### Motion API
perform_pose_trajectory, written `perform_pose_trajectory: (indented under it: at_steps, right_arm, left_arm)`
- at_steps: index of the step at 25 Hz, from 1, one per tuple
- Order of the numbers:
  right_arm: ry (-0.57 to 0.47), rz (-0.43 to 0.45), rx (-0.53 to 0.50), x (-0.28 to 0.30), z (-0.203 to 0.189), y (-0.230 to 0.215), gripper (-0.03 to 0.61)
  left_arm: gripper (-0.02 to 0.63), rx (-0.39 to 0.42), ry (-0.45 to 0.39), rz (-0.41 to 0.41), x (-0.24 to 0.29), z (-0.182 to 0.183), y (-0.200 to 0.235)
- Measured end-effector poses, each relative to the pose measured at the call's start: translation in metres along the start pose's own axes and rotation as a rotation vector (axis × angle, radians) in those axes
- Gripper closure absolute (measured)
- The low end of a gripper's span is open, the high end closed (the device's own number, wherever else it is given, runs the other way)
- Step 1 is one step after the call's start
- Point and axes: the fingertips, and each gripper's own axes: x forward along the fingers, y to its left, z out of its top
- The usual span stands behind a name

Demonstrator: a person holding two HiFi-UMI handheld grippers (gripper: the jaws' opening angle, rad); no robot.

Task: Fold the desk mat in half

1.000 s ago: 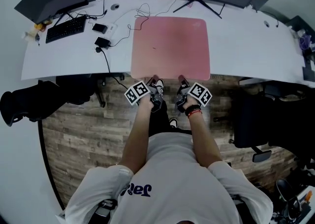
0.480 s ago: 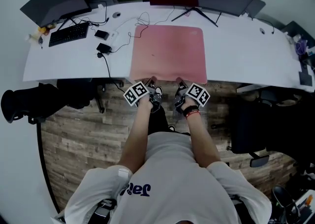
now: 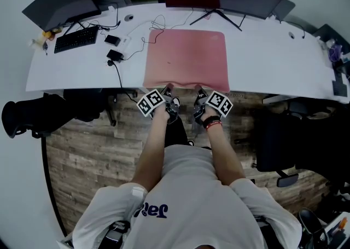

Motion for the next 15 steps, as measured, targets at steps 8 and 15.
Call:
perform_pose_trajectory:
  at_steps: [8,15]
  right_arm:
    - [0.008,0.006,-0.001,0.013,0.01,0.004,0.548]
    - [0.016,0.0,0.012,0.025,0.021,0.009,0.546]
  left_arm:
    - [0.583,-0.01,-0.006,0.007,0.012,0.008,-0.002]
    - [0.583,-0.036,-0.01,0.001,0.025,0.02,-0.011]
